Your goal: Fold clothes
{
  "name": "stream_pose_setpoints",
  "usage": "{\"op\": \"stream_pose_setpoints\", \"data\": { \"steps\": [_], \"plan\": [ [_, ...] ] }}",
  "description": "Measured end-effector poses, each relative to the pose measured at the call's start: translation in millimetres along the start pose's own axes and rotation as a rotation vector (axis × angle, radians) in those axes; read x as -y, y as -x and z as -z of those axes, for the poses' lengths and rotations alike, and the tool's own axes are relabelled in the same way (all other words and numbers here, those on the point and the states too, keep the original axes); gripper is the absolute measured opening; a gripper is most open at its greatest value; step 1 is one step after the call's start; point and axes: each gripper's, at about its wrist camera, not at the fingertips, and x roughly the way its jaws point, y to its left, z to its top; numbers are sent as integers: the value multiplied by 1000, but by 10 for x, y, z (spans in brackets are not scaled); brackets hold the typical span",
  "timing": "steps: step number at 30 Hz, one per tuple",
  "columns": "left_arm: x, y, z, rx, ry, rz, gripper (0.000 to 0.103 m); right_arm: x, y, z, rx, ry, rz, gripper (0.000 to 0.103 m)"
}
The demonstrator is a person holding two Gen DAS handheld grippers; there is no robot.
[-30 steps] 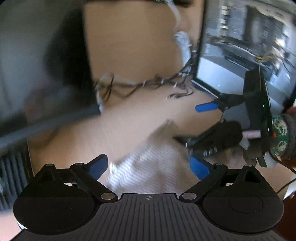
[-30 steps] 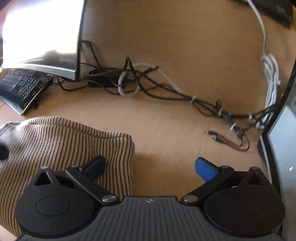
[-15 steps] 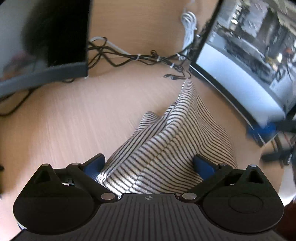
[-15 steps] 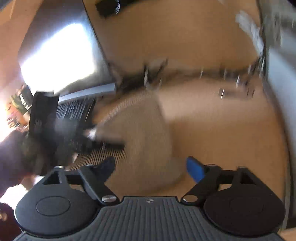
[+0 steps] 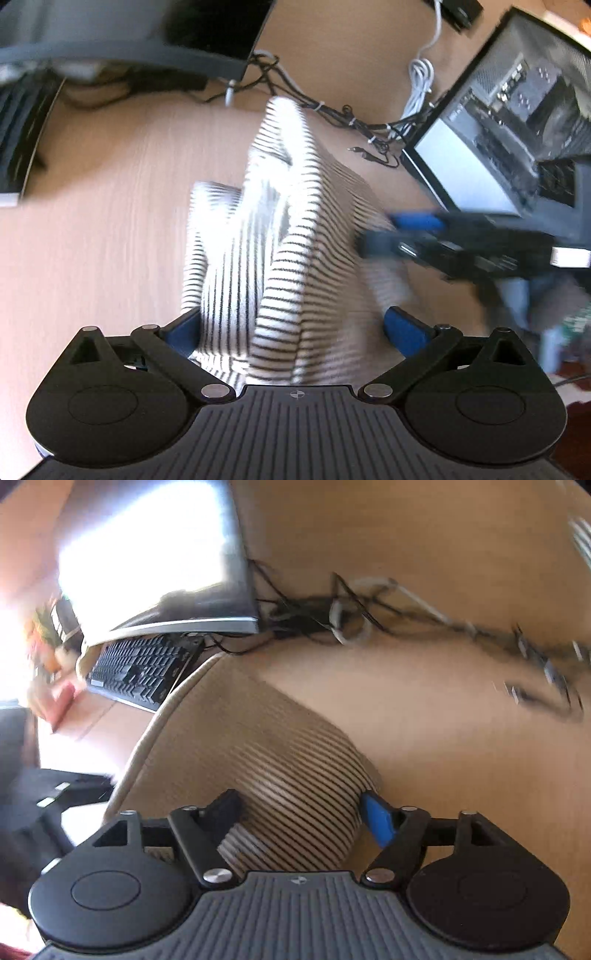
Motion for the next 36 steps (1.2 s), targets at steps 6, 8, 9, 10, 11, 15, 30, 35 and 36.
{"op": "stream_pose_setpoints", "data": {
  "steps": [6, 8, 9, 10, 11, 15, 30, 35, 36],
  "plan": [
    [242, -14, 234, -32, 93, 99, 103, -129, 62, -177, 91, 134, 11, 84],
    [359, -23, 277, -47, 87, 143, 103, -124, 188, -194, 137, 146, 17, 86],
    [408, 1, 285, -44, 70, 148, 103, -109, 272, -189, 166, 143, 21, 87],
    [448, 44, 282, -38, 50, 146, 103, -95, 356, -184, 196, 141, 25, 87],
    [489, 86, 280, -32, 31, 144, 103, -78, 442, -168, 223, 136, 27, 90],
    [423, 385, 184, 45, 31, 116, 103, -80, 697, -18, 231, 131, 6, 90],
    [222, 151, -518, 174, 48, -246, 62, -1131, 492, 698, 151, 553, -72, 86],
    [-151, 154, -223, 112, 223, -143, 72, -780, 405, 762, 0, 427, -111, 86],
    [-189, 195, -194, 115, 247, -128, 73, -737, 478, 718, 4, 398, -137, 86]
  ]
}}
